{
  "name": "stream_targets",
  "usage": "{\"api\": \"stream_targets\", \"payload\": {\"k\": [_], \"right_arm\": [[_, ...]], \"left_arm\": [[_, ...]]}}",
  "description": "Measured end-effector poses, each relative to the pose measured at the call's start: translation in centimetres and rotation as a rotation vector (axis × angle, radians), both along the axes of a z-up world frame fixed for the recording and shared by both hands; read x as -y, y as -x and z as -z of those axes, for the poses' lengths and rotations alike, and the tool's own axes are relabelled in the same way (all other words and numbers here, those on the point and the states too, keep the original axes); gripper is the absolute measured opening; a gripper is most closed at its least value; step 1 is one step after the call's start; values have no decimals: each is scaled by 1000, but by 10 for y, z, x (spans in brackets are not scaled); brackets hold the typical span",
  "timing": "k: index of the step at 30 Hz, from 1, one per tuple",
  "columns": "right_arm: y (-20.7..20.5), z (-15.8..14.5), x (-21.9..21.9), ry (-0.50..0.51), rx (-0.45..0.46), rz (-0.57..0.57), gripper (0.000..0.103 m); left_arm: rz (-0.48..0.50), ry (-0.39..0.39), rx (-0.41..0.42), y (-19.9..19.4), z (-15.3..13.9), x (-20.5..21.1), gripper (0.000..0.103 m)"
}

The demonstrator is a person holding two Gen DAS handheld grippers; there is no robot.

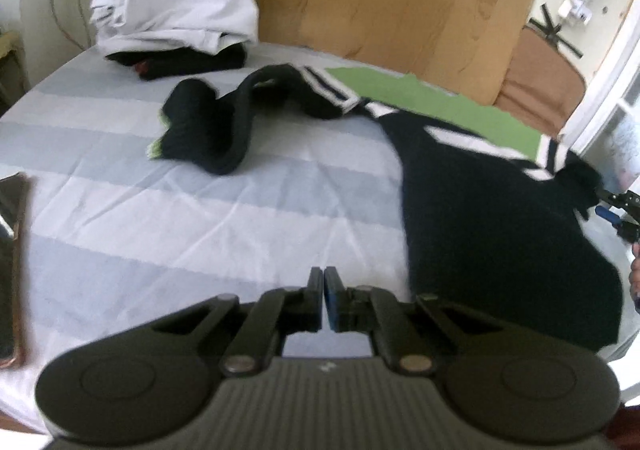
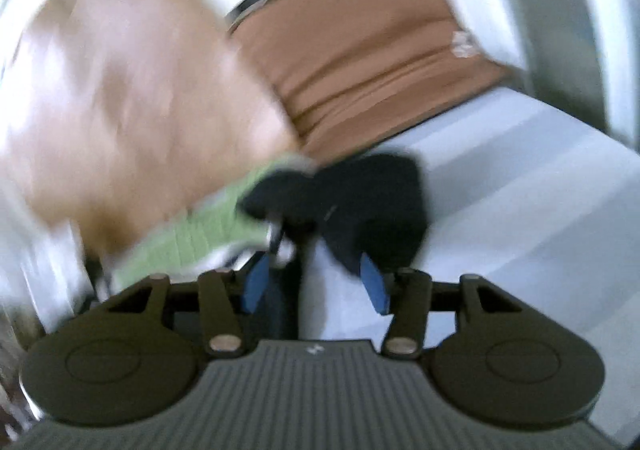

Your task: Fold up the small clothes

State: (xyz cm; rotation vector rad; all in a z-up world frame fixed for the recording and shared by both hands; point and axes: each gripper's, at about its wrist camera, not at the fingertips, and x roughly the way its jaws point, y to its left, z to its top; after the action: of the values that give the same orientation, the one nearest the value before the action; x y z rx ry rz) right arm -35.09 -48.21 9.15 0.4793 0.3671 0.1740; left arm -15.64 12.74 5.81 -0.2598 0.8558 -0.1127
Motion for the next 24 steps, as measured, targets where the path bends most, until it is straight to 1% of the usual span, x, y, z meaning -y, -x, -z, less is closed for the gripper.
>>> {"api": "stream_targets", "payload": {"k": [1, 2, 3, 4, 5, 6, 7, 8, 9, 10, 11, 12, 13, 14, 15, 16, 18, 19, 20, 22, 23, 24], "right_arm": [[-6, -5, 15, -60, 5, 20, 58], [-25, -6, 29, -108, 5, 39, 60], [-54, -10, 40, -136, -4, 64, 61], [-65, -14, 46, -150, -15, 95, 61], [-94, -14, 48, -145, -22, 116, 62], [-96, -25, 54, -106, -29, 133, 63], [-121, -24, 49, -62, -50, 143, 63], [-133, -27, 48, -17, -90, 161, 63], [-149, -25, 50, 2, -145, 177, 63], [-164, -18, 53, -4, -208, 170, 63], [-191, -6, 46, -18, -257, 145, 63], [-190, 3, 47, -47, -307, 106, 62], [-211, 16, 40, -59, -331, 71, 57], [-198, 15, 31, -5, -305, 52, 28], [-198, 16, 21, 36, -317, 10, 15], [-208, 14, 19, 52, -313, 2, 14], [-182, 0, 17, 104, -242, 28, 13], [-161, -15, 19, 117, -153, 58, 13], [-165, -33, 23, 130, -65, 81, 13], [-114, -62, 26, 178, 171, 165, 13], [-110, -66, 24, 184, 239, 183, 15], [-88, -64, 26, 190, 305, 209, 19]], "left_arm": [[15, 2, 5, -4, 0, 5, 10], [32, -1, 11, -10, 0, 11, 13], [51, -7, 19, -15, 1, 18, 14], [71, -9, 25, -20, 1, 25, 15], [89, -9, 29, -24, 2, 31, 15], [103, -8, 35, -29, 3, 39, 15], [116, -8, 44, -35, 3, 46, 15], [123, -11, 54, -38, 3, 54, 15], [134, -15, 67, -43, 2, 61, 15], [146, -23, 83, -48, 1, 69, 15], [158, -36, 98, -52, 1, 77, 15], [168, -50, 107, -58, 1, 85, 15], [177, -60, 109, -63, 2, 91, 15], [185, -68, 106, -68, 4, 97, 15], [192, -76, 99, -73, 7, 102, 15], [195, -84, 89, -78, 10, 106, 15], [195, -95, 71, -83, 17, 109, 15], [192, -97, 60, -86, 20, 110, 15], [189, -92, 58, -87, 22, 109, 15], [188, -84, 65, -86, 23, 107, 15], [184, -79, 68, -85, 23, 106, 15], [181, -73, 72, -84, 24, 104, 15]]}}
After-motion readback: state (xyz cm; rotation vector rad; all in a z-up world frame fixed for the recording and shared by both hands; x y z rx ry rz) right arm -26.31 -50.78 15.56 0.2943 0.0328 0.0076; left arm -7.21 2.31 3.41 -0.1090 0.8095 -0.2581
